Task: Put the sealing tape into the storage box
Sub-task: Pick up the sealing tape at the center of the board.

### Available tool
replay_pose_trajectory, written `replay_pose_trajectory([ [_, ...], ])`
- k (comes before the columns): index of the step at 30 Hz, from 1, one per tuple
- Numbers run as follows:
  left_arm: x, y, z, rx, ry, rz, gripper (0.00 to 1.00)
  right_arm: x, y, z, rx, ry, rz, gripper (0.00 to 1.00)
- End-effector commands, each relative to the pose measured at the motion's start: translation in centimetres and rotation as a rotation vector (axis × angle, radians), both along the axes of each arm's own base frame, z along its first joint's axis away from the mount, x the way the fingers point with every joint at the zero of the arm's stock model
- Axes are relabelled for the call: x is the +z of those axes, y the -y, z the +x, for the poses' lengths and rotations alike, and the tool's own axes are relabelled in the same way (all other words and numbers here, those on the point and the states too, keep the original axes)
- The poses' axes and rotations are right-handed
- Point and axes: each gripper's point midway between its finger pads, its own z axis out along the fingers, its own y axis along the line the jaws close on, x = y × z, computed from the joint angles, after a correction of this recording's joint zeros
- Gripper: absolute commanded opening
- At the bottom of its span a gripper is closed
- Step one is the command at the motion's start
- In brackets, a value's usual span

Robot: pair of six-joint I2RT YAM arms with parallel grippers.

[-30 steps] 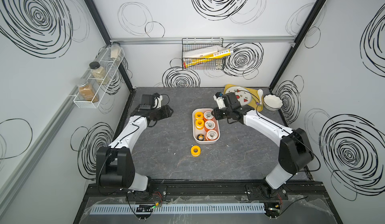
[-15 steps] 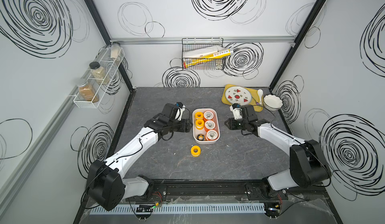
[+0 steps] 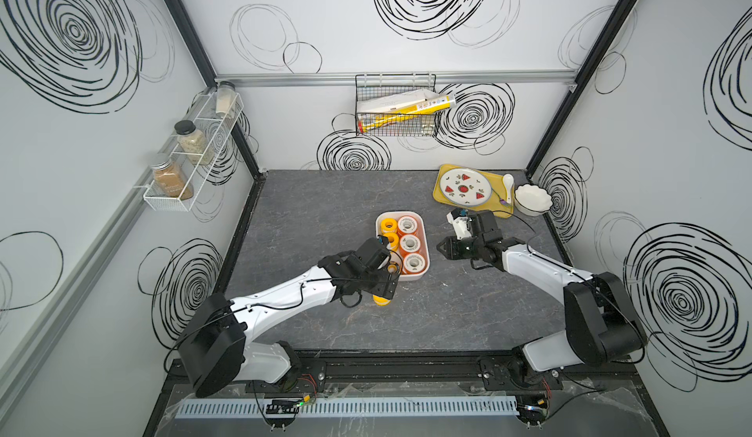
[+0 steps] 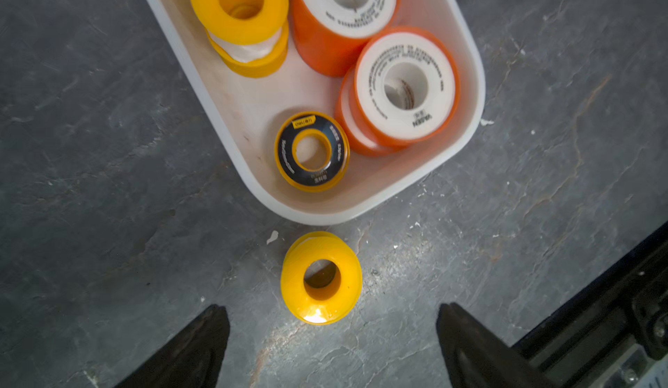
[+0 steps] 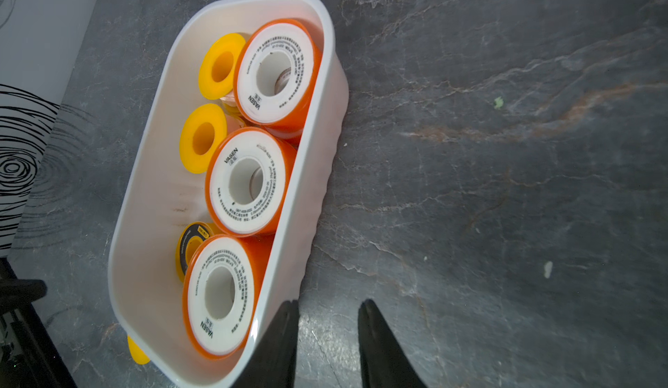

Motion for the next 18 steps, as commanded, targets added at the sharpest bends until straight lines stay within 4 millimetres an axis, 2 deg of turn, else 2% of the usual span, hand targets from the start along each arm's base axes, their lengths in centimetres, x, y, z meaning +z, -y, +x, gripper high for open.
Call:
replay_pose_trajectory([
  [1,-1.5,0.3,0.0,0.015,0.016,0.026,0.97,0.9,-0.3,0.3,0.019,0.034,0.016,0.34],
  [12,-5.4,0.5,-0.3,0.015,-0.054,0.081,0.94,1.0,-0.7,0.3,0.037,0.023,0.029,0.35],
  [18,-6.2,0.3,-0.1,0.050,-0.054,0.093,0.88,1.0,-0.9,0.3,0.049,0.018,0.033,0.35],
])
